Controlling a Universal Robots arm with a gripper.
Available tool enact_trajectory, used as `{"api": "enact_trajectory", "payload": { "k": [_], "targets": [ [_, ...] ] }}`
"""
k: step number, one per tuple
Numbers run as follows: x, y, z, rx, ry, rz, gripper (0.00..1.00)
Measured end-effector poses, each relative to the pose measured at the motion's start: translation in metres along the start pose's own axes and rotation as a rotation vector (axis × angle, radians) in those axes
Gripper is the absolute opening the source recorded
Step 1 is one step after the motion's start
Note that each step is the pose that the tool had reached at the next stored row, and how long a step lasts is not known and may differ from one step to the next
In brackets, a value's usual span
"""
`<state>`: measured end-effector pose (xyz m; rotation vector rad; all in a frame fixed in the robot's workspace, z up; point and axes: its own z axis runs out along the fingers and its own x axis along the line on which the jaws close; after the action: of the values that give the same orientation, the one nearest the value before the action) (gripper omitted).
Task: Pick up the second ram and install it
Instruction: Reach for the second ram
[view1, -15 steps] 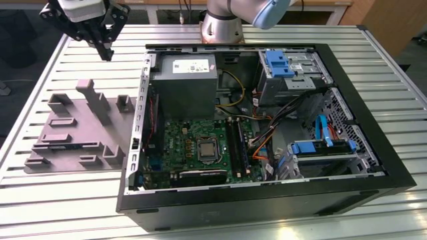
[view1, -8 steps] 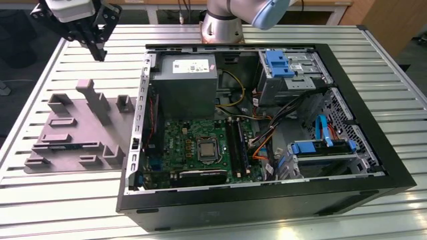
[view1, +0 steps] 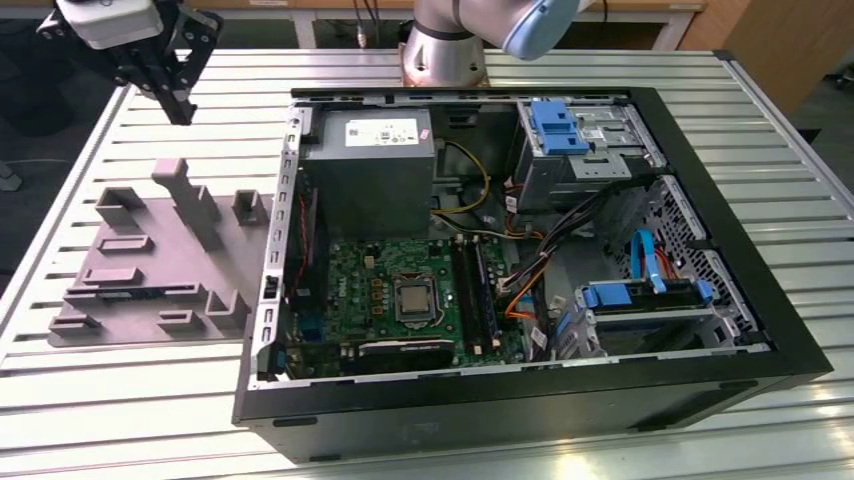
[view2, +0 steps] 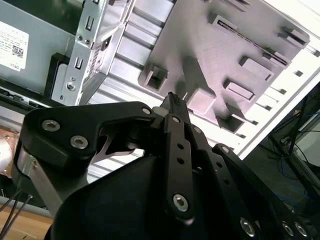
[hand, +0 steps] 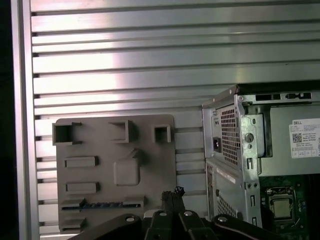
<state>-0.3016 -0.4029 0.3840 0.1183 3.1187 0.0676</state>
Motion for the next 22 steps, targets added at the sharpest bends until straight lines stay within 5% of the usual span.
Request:
{"api": "enact_trajectory", "payload": {
  "k": [13,22],
  "targets": [
    [0.0216,-0.0205,0.0018,0.0002,0.0014,0.000,0.11],
    [0.0476,-0.0231,0.0021,0.0003,0.0018,0.000,0.11]
  ]
}}
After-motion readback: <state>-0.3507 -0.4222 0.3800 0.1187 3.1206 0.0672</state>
